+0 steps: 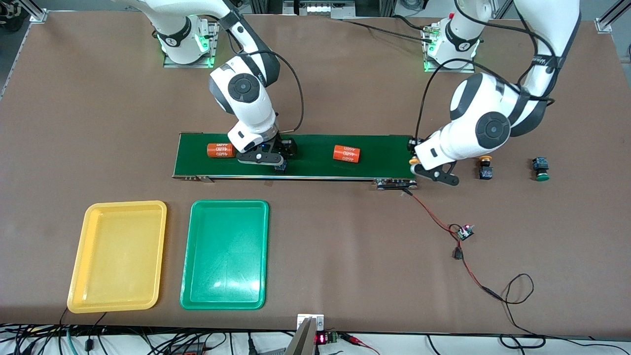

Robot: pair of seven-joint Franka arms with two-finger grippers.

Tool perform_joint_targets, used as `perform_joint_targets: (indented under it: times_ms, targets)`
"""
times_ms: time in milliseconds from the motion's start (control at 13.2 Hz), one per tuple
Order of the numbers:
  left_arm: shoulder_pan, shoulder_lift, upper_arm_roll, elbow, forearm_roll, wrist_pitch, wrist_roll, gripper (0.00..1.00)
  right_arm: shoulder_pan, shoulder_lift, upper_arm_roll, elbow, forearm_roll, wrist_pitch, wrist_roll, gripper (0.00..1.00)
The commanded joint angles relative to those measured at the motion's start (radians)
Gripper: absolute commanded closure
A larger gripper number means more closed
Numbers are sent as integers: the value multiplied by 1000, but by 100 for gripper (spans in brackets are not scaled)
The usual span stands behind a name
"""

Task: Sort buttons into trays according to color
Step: 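Grasp the yellow button with the left gripper while the right gripper grasps a button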

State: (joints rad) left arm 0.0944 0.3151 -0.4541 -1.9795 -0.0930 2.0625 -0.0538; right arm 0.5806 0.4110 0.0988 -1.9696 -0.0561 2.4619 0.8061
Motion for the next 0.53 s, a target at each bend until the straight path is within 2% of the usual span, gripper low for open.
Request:
perform_joint_targets:
  times_ms: [0,304,455]
  targets:
    - [-38,74,14,39,-5,28,-63,100,15,25,-14,26,-19,-1,7,0]
    - [-36,105,26,36,-5,30,-64,100,15,41,-28,28,-59,2,-19,1]
    - [-36,120,37,34,-4,30,-66,100,13,49,-30,28,-68,3,-19,11]
